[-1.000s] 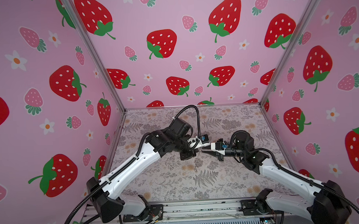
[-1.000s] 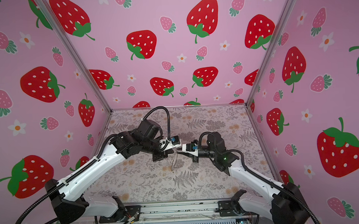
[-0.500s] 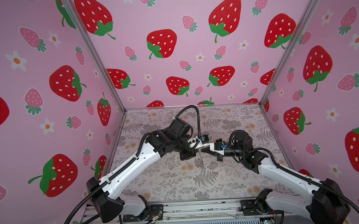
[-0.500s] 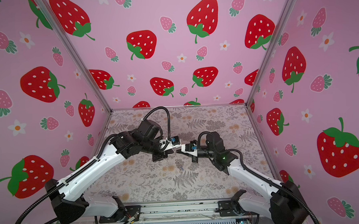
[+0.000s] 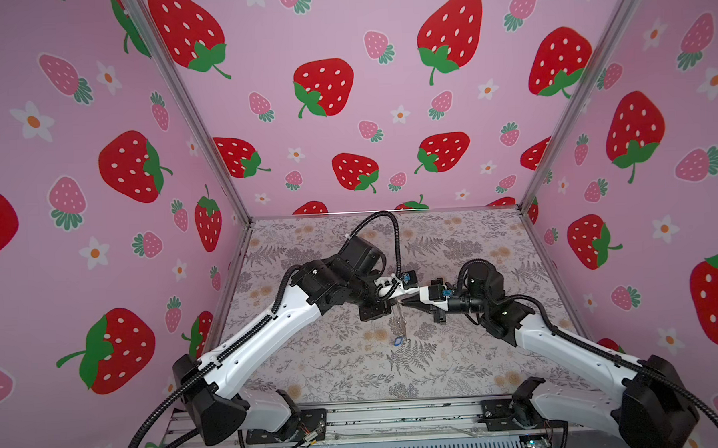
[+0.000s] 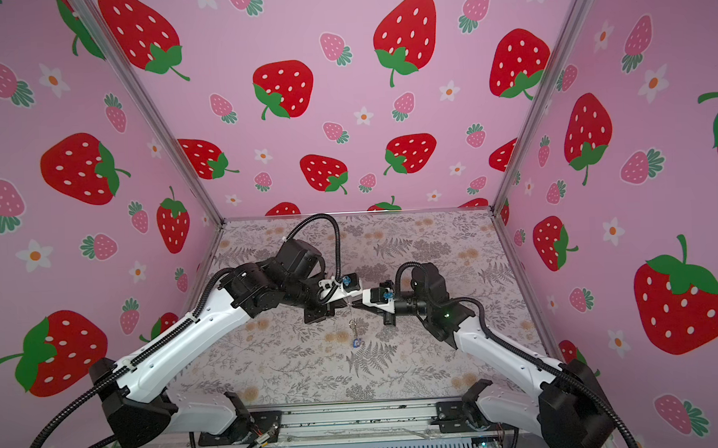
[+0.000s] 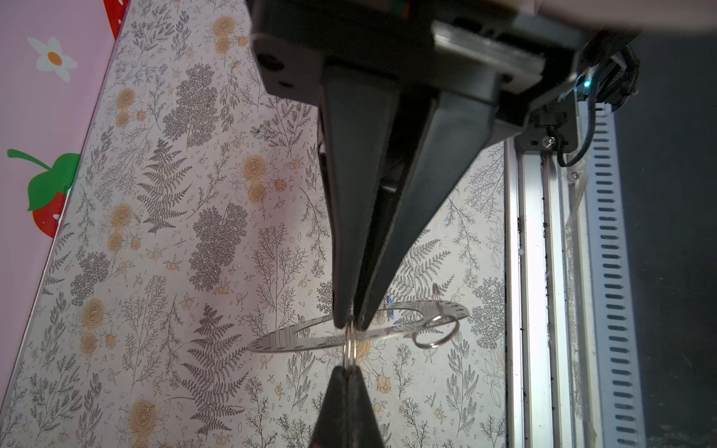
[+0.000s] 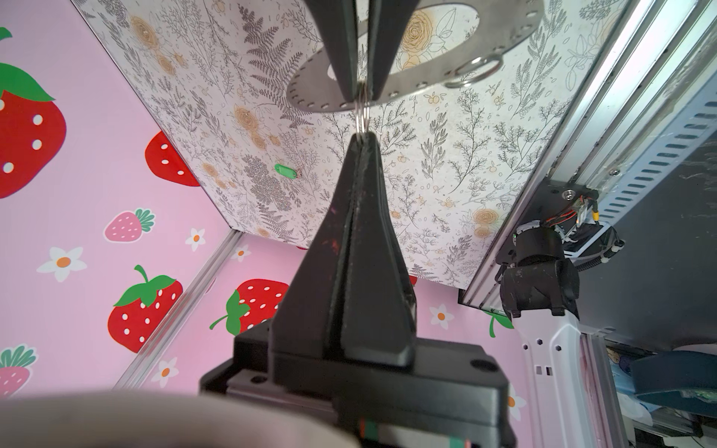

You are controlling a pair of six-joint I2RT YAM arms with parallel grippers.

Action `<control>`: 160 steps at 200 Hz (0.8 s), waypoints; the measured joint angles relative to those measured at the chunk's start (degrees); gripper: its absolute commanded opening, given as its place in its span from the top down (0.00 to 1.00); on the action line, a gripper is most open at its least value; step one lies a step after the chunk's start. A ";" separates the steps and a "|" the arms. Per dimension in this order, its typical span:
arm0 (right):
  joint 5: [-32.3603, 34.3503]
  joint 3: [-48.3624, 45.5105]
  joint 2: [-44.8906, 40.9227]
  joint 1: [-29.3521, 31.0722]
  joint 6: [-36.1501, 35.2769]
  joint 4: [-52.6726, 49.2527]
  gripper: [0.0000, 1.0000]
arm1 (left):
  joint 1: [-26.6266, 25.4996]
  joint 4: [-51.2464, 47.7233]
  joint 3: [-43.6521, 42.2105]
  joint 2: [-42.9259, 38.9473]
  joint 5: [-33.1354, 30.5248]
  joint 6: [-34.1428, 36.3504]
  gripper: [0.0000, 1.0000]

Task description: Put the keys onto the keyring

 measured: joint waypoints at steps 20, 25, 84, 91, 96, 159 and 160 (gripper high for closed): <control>-0.59 0.50 0.28 0.00 0.15 0.00 0.92 | 0.00 -0.02 0.00 0.00 0.02 0.07 1.00; -0.66 0.66 0.37 -0.02 0.22 0.02 0.92 | 0.00 -0.02 0.00 0.00 0.02 0.07 1.00; -1.90 0.76 1.05 -0.07 1.16 0.02 0.95 | 0.00 -0.52 0.00 0.00 0.17 0.07 1.00; -1.97 0.76 1.07 -0.07 1.29 0.02 0.96 | 0.00 -0.59 0.00 0.00 0.22 0.07 1.00; -1.97 0.76 1.07 -0.07 1.31 0.02 0.97 | 0.00 -0.61 0.00 -0.02 0.24 0.07 1.00; -1.51 -0.66 1.03 0.00 3.67 3.26 0.99 | 3.13 7.43 -5.33 -5.05 2.19 -2.34 0.61; -1.51 -0.70 1.03 0.00 3.72 3.32 0.99 | 3.26 7.54 -5.53 -5.20 2.25 -2.43 0.61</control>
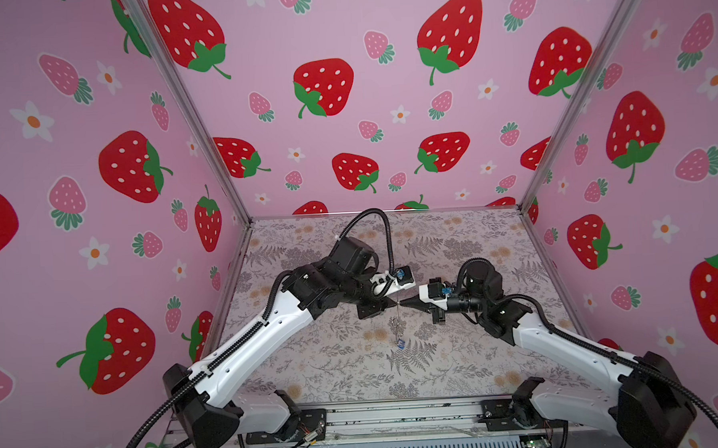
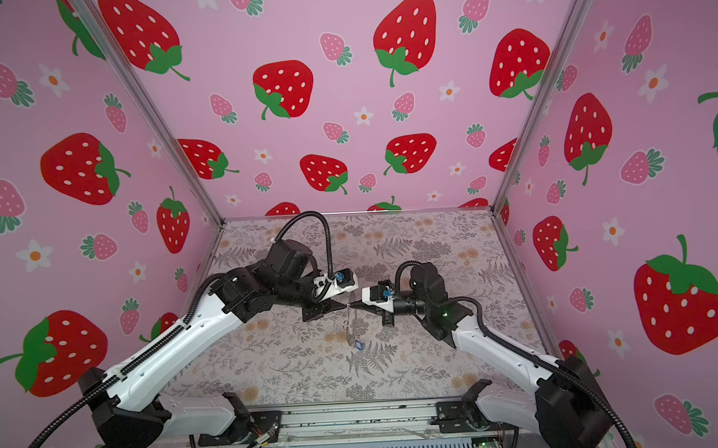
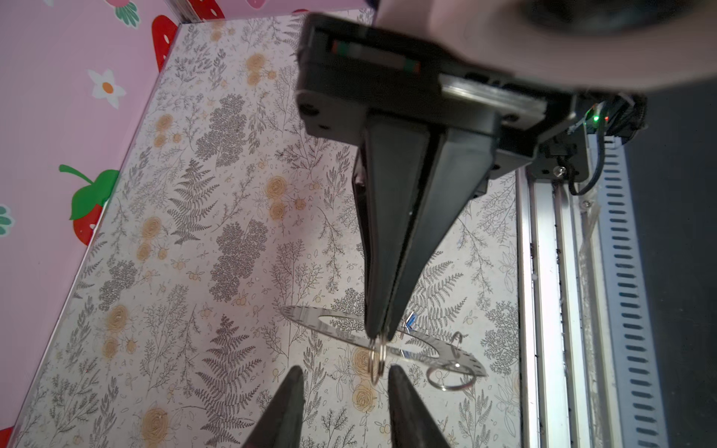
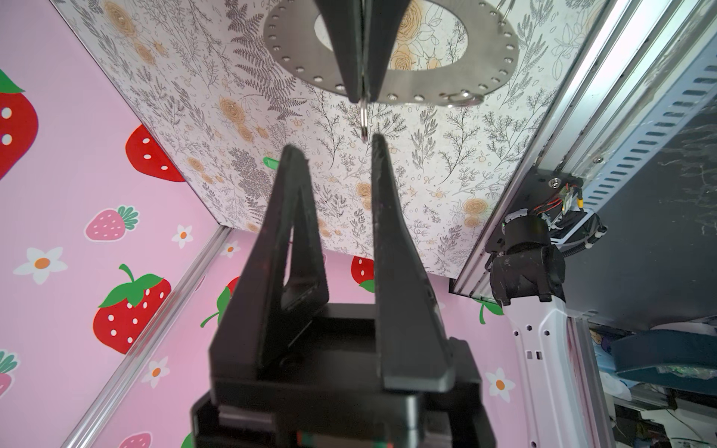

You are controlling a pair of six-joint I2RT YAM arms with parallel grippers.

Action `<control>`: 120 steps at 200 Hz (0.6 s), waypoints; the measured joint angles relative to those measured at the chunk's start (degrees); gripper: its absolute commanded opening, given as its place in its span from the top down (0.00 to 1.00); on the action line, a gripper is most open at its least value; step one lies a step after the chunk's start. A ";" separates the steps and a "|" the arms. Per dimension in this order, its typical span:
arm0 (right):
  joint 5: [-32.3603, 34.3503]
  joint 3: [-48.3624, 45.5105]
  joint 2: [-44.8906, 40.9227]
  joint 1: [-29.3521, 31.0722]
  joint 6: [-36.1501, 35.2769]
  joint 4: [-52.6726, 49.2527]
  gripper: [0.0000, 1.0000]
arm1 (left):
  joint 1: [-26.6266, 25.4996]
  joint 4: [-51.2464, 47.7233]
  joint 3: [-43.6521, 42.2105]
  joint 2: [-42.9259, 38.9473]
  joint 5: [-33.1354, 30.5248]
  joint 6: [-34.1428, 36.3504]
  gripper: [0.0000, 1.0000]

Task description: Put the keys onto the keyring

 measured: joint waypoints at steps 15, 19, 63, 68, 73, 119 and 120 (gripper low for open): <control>0.04 -1.05 0.00 0.00 1.14 1.57 0.99 | 2.86 3.67 -4.11 -3.26 2.54 -1.18 0.62; 0.04 -1.22 0.00 0.00 1.57 2.05 1.00 | 3.67 4.83 -5.31 -4.11 3.34 -1.66 0.62; -0.17 -1.75 0.00 0.00 6.12 8.76 1.00 | 10.56 20.87 -21.05 -12.68 14.40 -6.14 0.65; -0.22 -1.77 0.00 0.00 6.71 9.53 0.99 | 10.82 22.38 -22.34 -13.16 15.50 -6.43 0.66; -0.33 -1.79 0.00 0.00 7.17 10.34 0.99 | 11.02 23.98 -23.52 -13.55 16.70 -6.84 0.67; -1.68 -1.88 0.09 0.00 11.28 16.35 0.99 | 11.50 38.73 -30.64 -14.36 25.07 -9.49 0.71; -1.68 -1.88 0.09 0.00 11.32 16.41 0.99 | 11.50 38.91 -30.69 -14.36 25.16 -9.49 0.71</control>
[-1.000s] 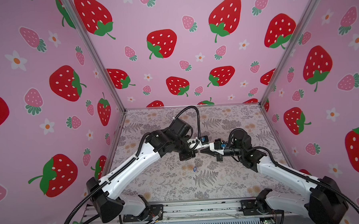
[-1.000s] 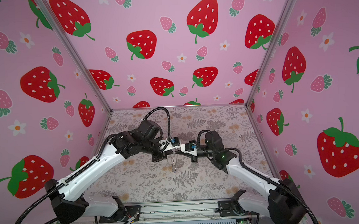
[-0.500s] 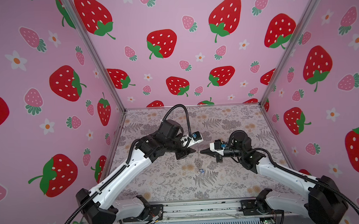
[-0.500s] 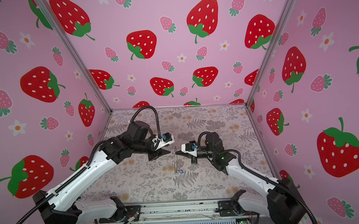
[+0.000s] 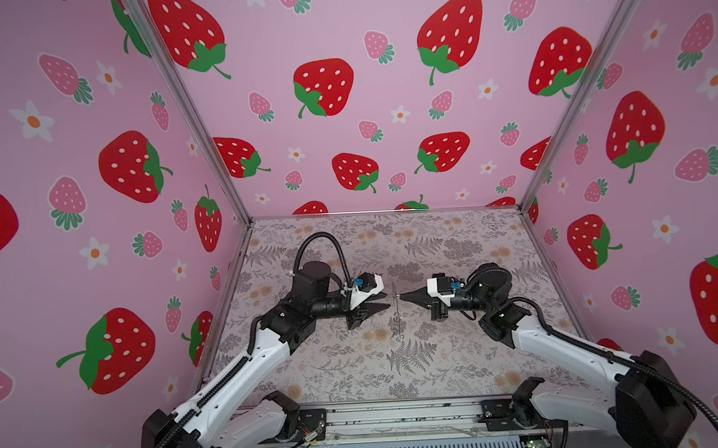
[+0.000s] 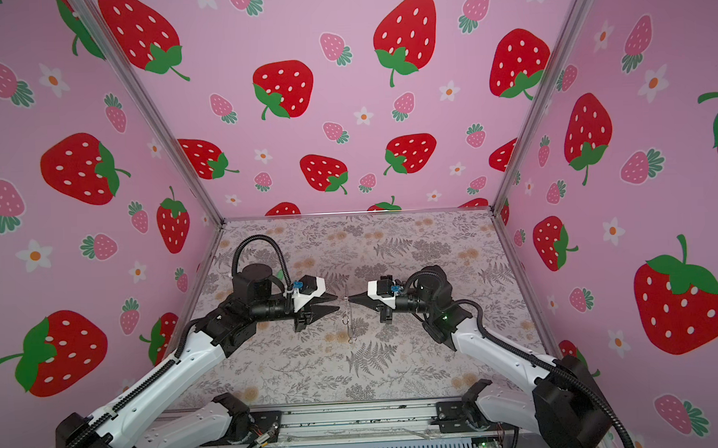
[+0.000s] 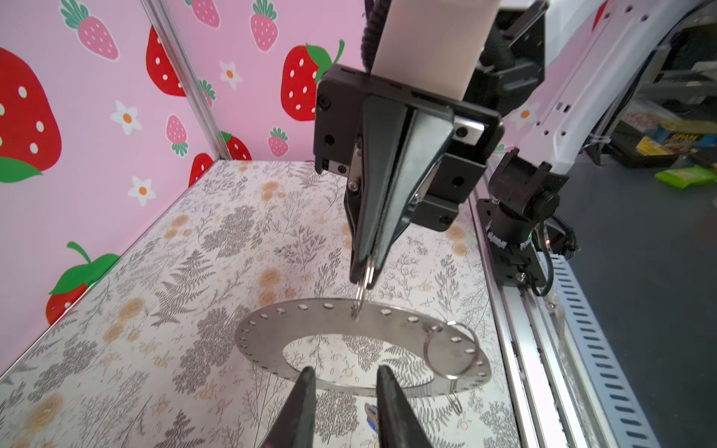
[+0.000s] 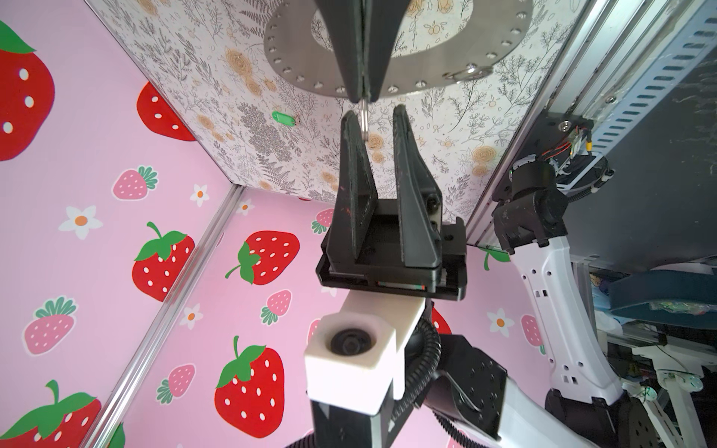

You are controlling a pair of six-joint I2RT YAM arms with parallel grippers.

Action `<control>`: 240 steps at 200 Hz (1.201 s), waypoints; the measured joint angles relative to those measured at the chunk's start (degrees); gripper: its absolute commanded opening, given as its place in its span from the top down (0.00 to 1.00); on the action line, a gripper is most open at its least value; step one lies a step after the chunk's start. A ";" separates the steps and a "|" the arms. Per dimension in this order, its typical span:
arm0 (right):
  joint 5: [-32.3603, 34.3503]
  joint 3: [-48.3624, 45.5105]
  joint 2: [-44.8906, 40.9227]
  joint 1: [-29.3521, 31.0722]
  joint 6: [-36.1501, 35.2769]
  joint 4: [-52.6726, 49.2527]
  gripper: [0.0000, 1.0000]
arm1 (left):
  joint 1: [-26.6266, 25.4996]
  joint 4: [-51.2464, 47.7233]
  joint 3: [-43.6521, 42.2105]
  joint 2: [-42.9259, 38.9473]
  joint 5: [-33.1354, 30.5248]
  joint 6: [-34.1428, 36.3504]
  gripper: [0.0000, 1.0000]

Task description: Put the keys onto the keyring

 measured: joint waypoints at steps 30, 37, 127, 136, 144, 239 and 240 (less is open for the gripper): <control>-1.14 0.00 0.59 0.00 1.57 2.14 0.99 | 0.09 5.97 -1.46 0.17 2.67 -0.87 0.74; -1.40 0.00 0.79 0.00 1.84 2.40 0.99 | 0.11 7.17 -1.57 0.37 3.15 -1.25 0.74; -2.34 0.00 1.97 0.02 4.81 6.16 0.99 | 0.15 12.33 -2.10 1.40 7.96 -1.99 0.82; -2.45 0.00 2.10 0.11 4.92 6.32 0.99 | 0.15 12.48 -2.10 1.46 8.09 -2.01 0.83; -2.54 0.00 2.21 0.22 4.96 6.40 0.99 | 0.15 12.72 -2.10 1.60 8.20 -2.03 0.85; -2.14 -0.02 2.21 0.63 3.67 5.92 0.69 | -0.28 9.09 -1.42 1.92 7.26 2.47 1.00; -2.10 -0.02 2.19 0.61 3.43 5.92 0.69 | -0.33 8.90 -1.38 1.92 7.17 2.64 1.00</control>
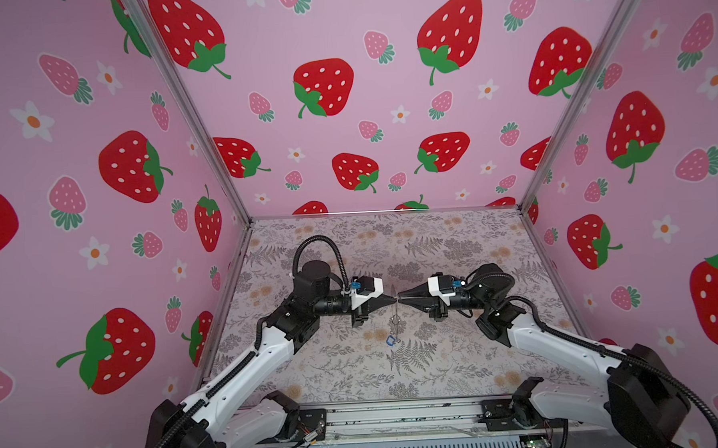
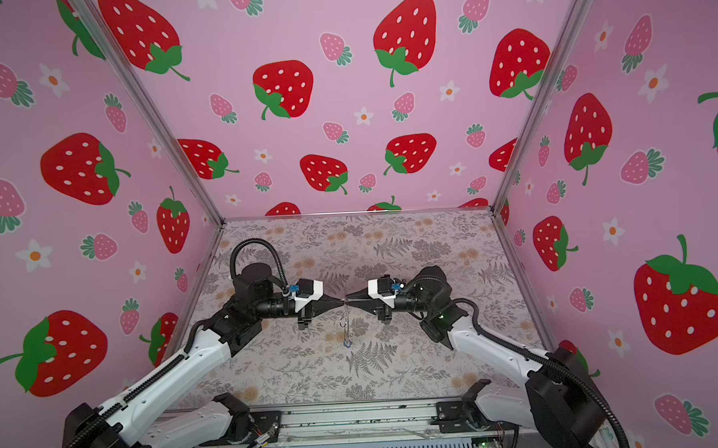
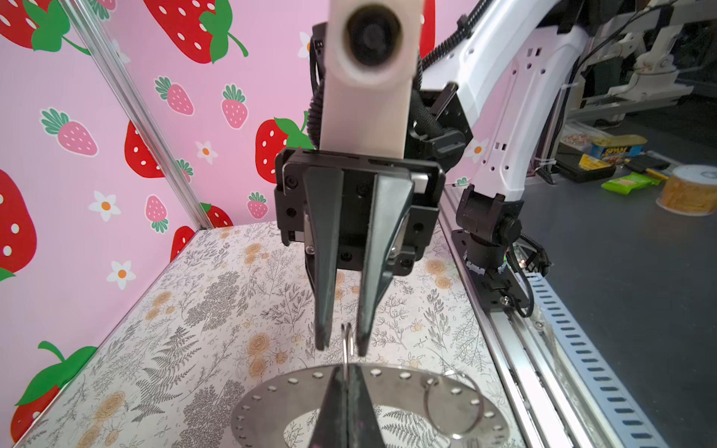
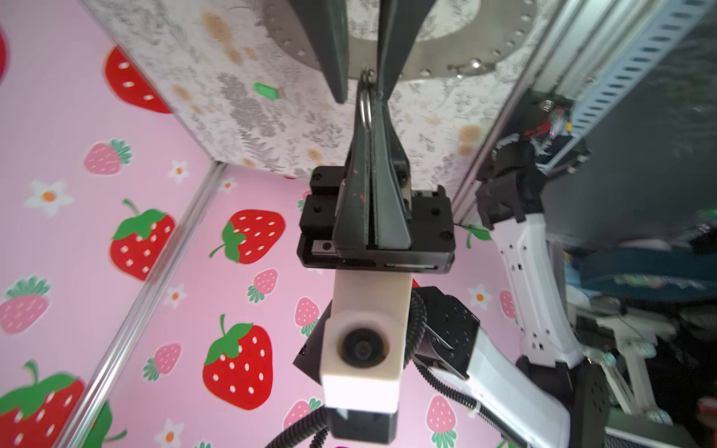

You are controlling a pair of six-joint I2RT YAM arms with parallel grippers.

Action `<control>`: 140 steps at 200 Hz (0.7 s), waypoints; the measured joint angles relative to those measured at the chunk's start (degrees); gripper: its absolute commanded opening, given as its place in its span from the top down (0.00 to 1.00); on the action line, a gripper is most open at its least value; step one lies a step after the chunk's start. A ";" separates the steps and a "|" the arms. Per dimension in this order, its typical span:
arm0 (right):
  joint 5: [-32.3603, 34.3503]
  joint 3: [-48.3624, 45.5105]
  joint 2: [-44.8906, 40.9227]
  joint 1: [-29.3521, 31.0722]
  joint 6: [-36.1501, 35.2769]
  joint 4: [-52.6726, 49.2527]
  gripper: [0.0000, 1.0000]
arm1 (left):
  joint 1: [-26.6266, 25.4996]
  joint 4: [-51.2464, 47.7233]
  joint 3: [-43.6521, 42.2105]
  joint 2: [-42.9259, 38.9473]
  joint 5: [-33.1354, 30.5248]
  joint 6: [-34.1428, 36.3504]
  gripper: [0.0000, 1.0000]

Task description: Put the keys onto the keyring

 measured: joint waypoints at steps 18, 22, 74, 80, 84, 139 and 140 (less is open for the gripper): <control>2.80 -0.46 -1.25 0.00 -3.13 -2.51 0.66 | -0.98 -4.90 1.51 -0.04 -3.43 4.39 1.00; 3.43 -0.66 -1.66 0.00 -3.80 -2.99 0.66 | -1.27 -5.73 1.81 -0.09 -4.26 5.38 1.00; 9.11 -1.22 -7.28 -0.37 -13.38 -13.81 0.66 | -6.60 -11.91 2.86 -2.36 -17.66 18.45 1.00; 9.49 -1.22 -7.41 -0.37 -14.21 -14.84 0.66 | -7.15 -12.00 2.86 -2.49 -18.95 19.45 1.00; 9.73 -1.22 -7.43 -0.37 -14.67 -15.58 0.66 | -7.54 -12.09 2.86 -2.58 -19.91 20.15 1.00; 10.95 -0.04 -7.13 -0.37 -20.17 -23.39 0.70 | -10.86 -13.31 2.89 -3.26 -28.55 26.36 1.00; 10.95 -0.04 -7.13 -0.37 -20.22 -23.43 0.70 | -10.91 -13.38 2.89 -3.23 -28.65 26.43 1.00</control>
